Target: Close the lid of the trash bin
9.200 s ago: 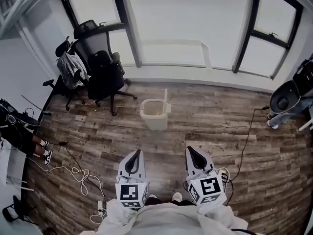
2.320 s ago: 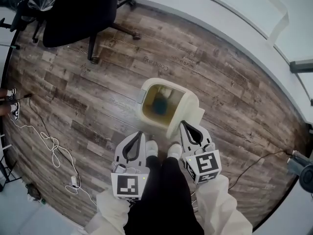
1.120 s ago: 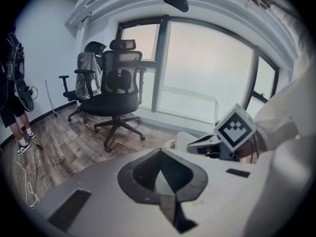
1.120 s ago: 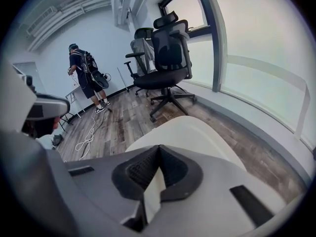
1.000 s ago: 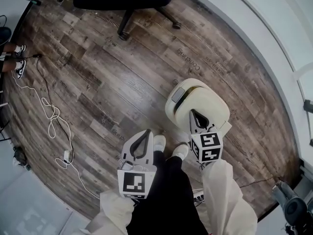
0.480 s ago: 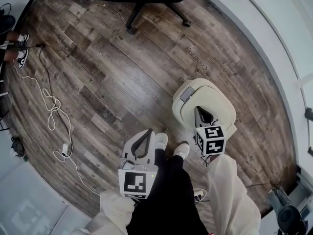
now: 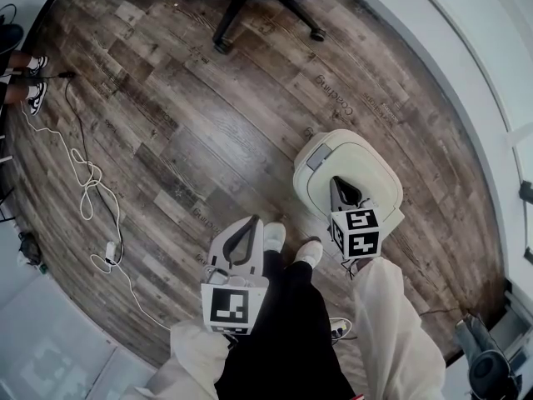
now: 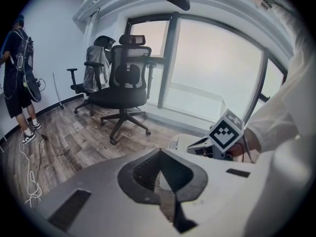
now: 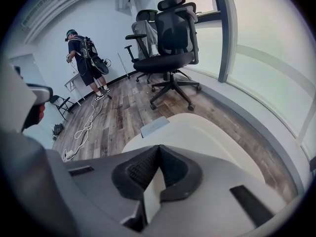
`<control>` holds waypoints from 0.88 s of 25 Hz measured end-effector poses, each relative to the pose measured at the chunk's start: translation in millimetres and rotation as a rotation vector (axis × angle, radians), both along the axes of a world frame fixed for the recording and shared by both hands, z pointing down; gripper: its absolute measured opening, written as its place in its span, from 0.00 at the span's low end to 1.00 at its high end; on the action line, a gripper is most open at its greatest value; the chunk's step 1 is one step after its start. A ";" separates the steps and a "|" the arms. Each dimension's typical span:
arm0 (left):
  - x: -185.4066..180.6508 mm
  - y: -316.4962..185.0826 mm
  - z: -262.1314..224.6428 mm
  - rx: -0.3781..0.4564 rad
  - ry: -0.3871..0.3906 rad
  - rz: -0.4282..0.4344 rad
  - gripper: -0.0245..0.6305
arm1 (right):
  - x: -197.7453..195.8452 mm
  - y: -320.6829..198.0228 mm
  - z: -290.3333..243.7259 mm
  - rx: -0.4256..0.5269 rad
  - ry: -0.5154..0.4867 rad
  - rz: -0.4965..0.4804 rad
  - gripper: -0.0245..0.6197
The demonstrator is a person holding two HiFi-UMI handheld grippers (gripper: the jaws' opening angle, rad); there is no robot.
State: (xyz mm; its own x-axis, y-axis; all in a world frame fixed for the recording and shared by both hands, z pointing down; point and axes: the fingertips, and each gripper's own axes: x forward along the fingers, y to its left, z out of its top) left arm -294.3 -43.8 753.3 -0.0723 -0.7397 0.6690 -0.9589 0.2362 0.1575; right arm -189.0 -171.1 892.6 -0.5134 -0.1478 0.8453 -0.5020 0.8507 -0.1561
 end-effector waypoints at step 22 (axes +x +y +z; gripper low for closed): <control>4.8 4.9 2.1 -0.022 0.002 0.020 0.04 | 12.9 3.3 5.0 -0.066 0.025 0.056 0.07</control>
